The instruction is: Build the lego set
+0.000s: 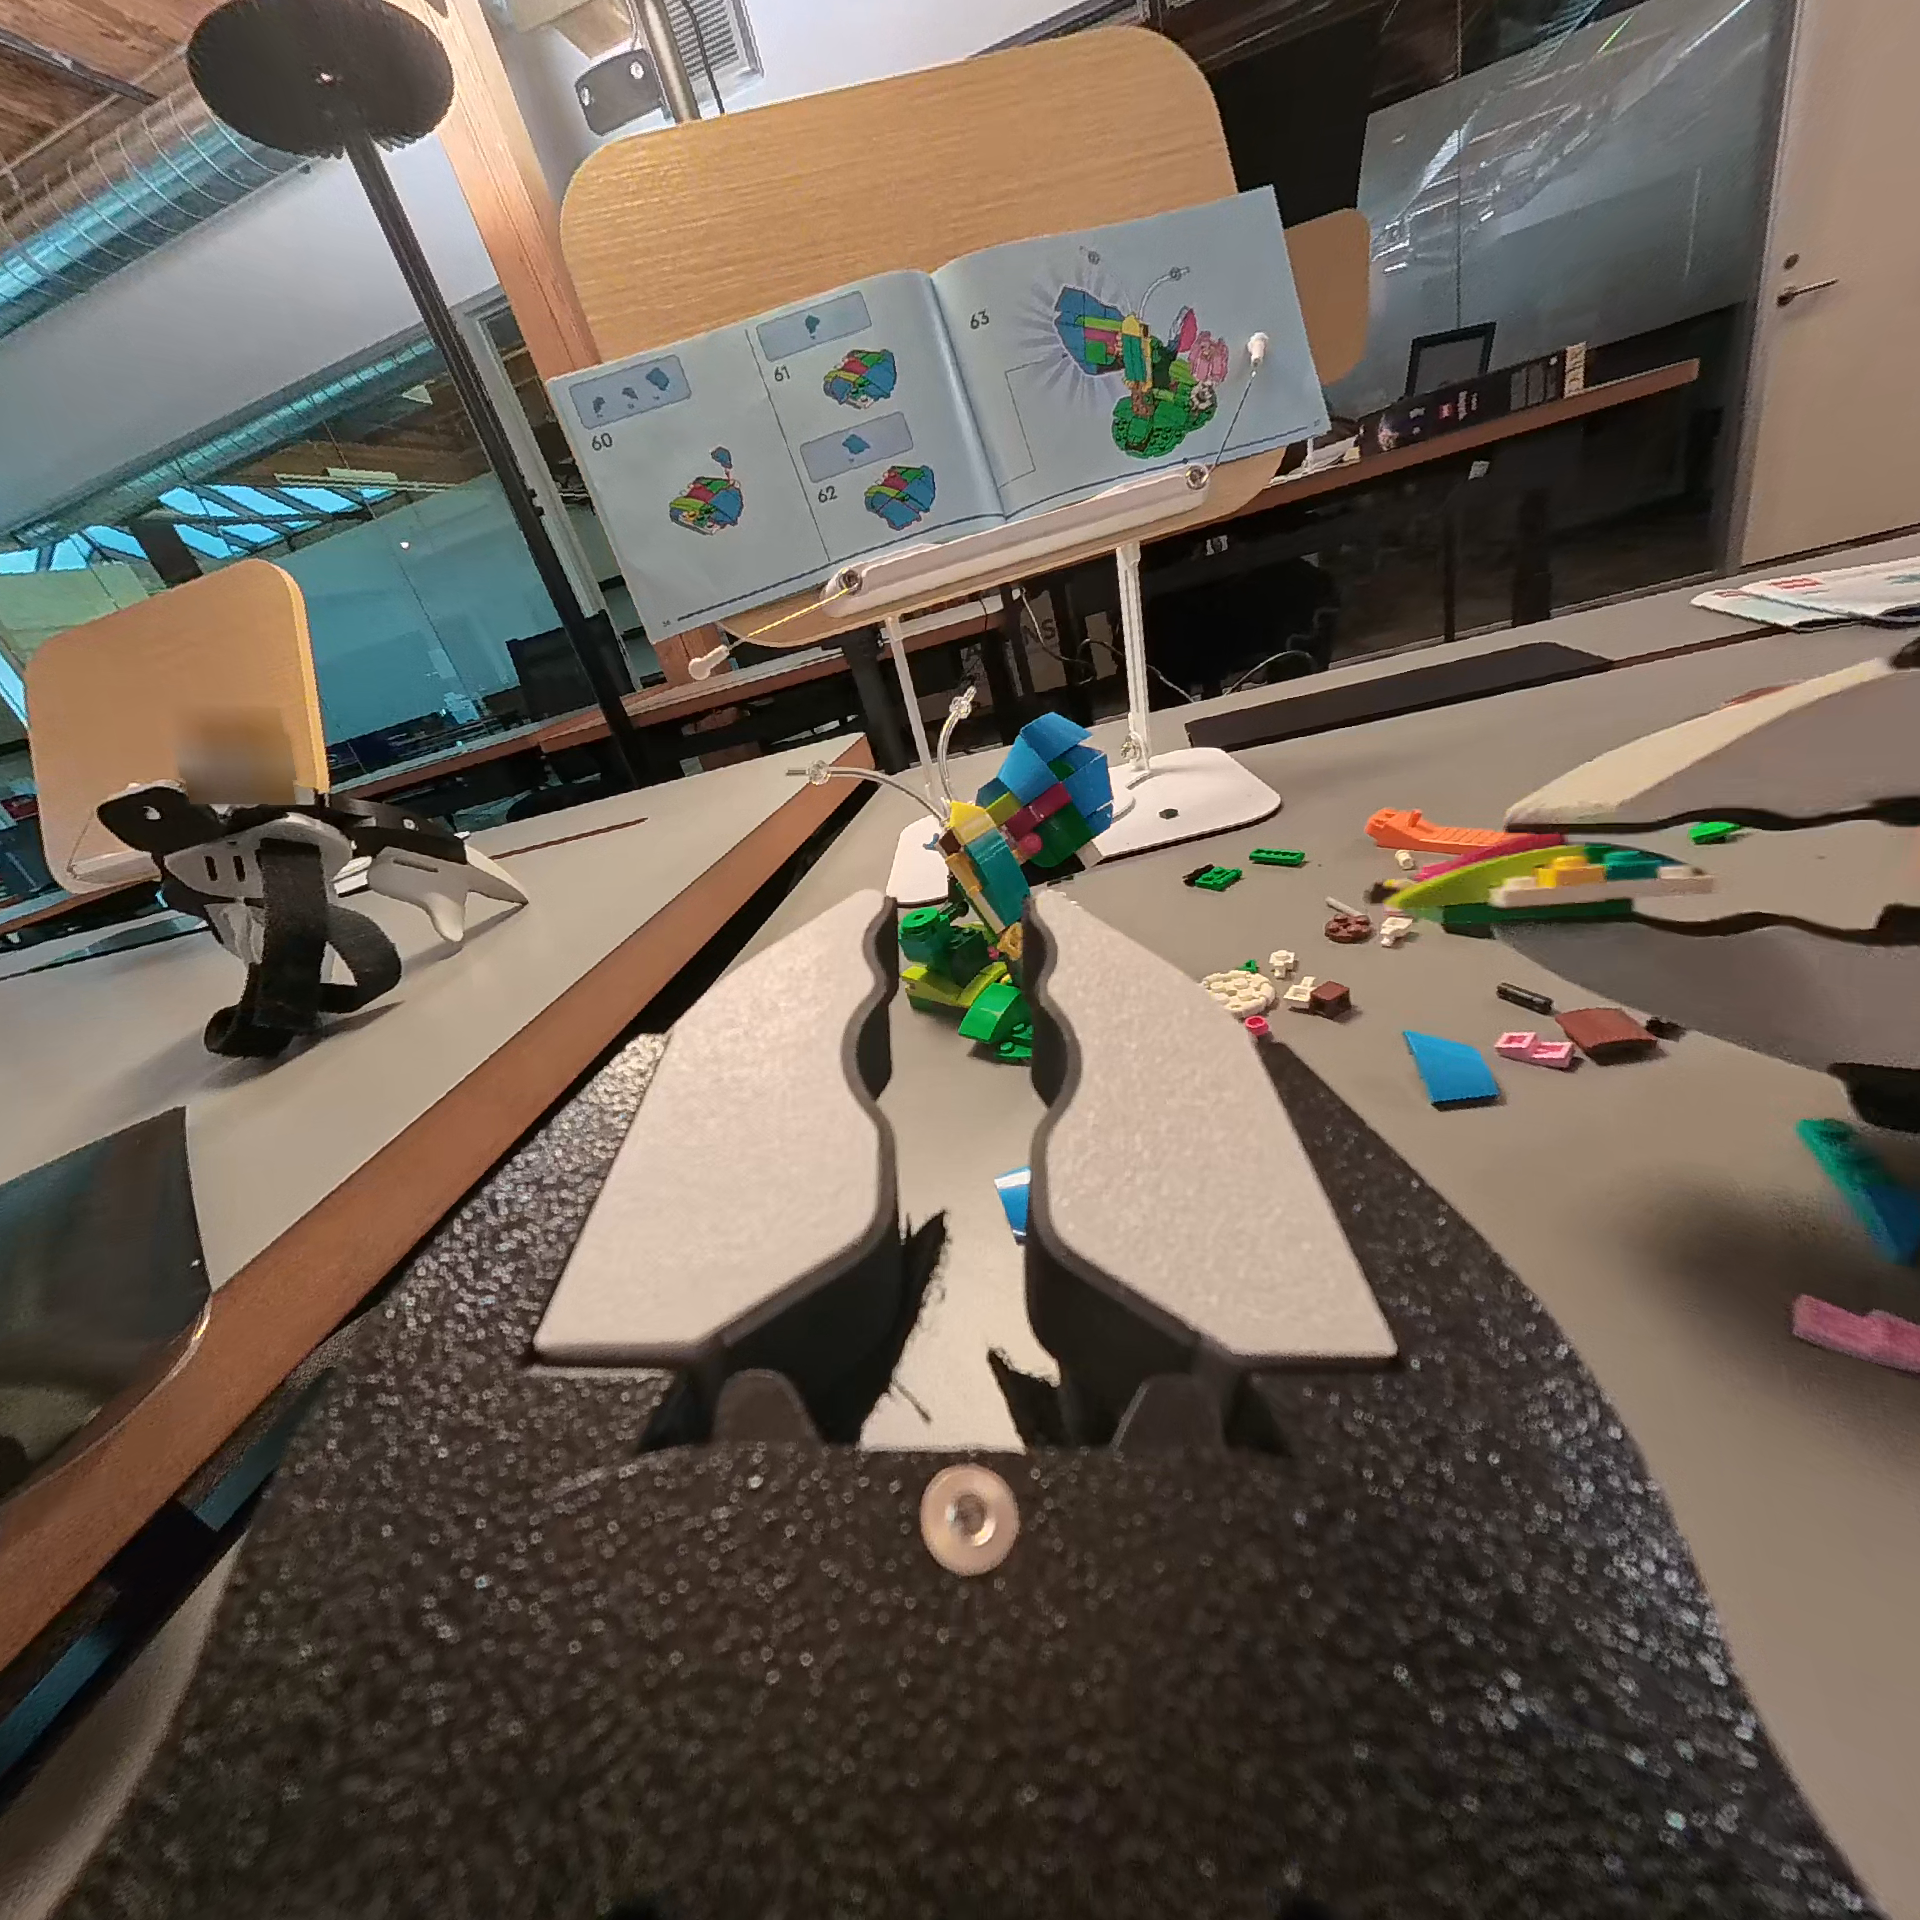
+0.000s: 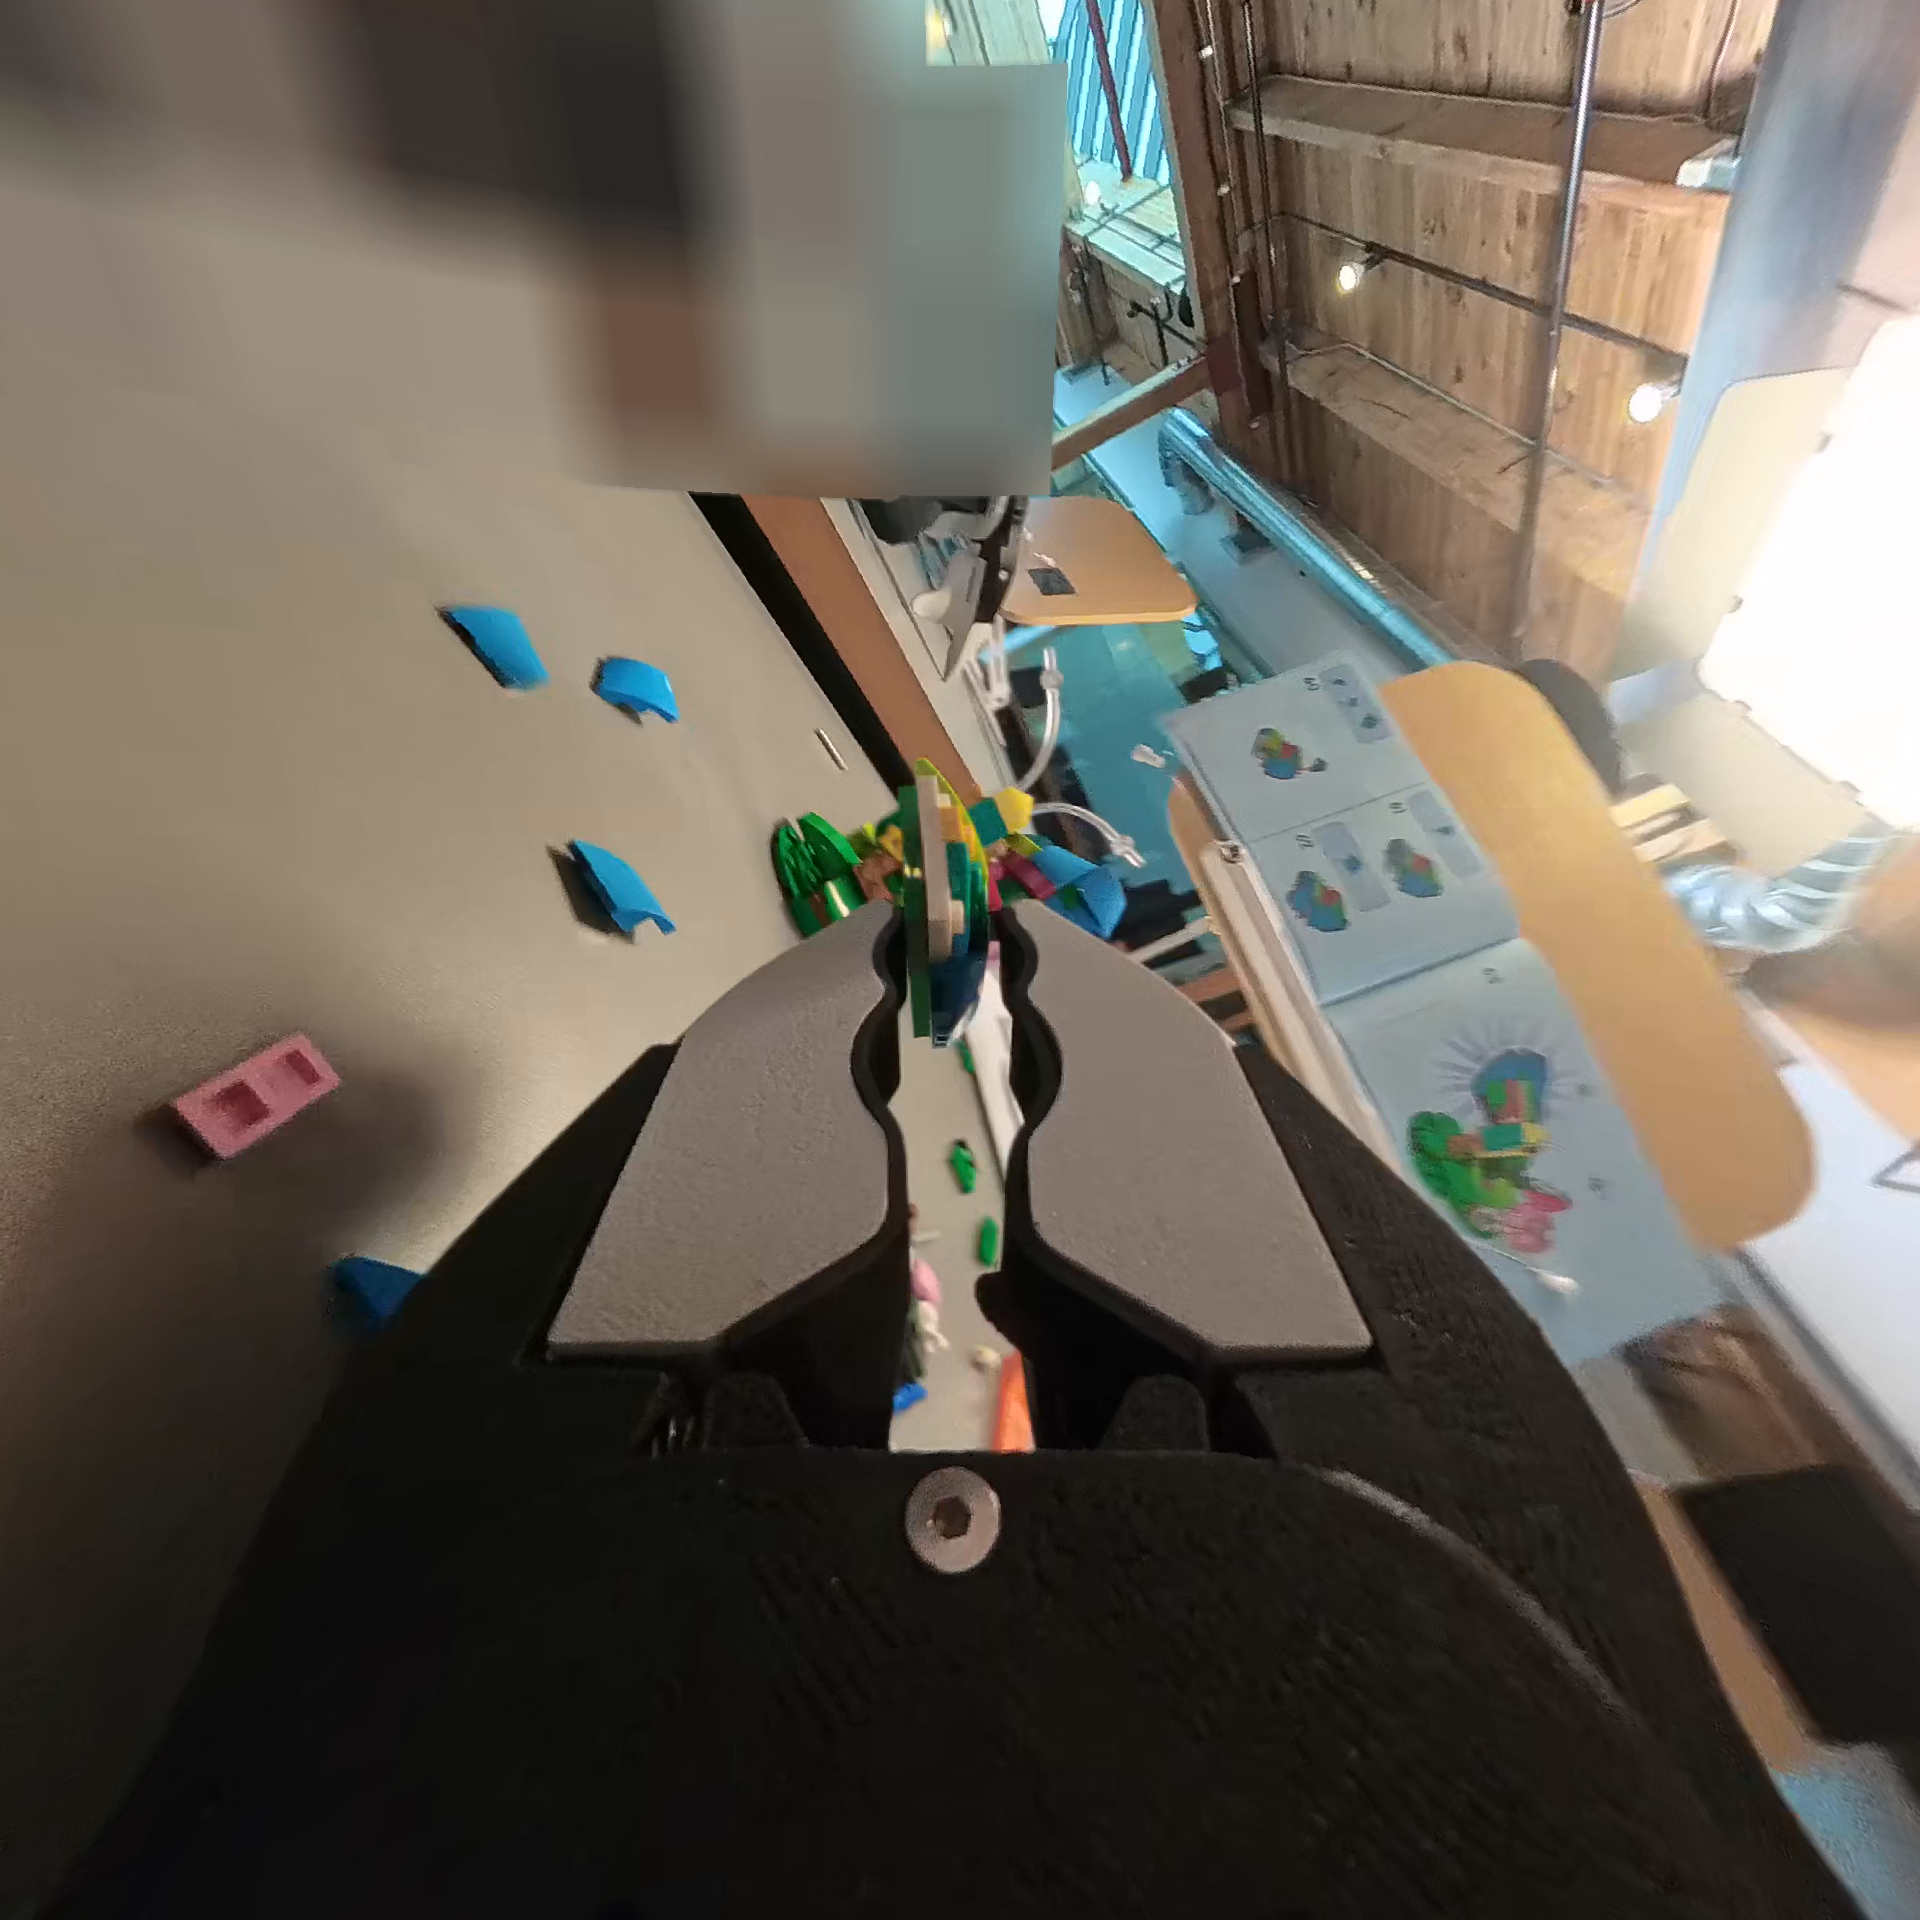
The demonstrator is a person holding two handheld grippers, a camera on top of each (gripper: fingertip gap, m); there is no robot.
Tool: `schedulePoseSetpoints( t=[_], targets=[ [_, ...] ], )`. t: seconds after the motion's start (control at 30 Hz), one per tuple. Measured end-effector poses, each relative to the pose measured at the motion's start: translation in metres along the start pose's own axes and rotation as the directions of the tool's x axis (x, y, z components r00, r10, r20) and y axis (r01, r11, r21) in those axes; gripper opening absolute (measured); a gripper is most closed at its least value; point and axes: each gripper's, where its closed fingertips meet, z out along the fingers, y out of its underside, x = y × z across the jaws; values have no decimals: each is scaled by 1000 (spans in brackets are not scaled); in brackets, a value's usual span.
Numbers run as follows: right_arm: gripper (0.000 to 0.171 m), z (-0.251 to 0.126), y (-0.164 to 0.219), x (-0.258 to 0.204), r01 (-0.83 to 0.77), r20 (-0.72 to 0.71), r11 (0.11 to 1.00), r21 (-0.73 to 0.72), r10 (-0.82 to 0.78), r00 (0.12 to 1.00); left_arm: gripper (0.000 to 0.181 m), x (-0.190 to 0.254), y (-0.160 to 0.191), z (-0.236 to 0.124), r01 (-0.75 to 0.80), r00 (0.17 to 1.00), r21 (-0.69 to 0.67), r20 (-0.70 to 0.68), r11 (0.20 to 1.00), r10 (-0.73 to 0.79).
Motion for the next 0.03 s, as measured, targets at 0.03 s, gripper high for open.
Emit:
schedulePoseSetpoints(
  t=[0.03],
  targets=[
    [15, 0, 0, 0, 50, -16, 999, -16, -50, 999, 22, 0, 0, 0, -1, 1000, 1, 0, 1000, 1]
  ],
)
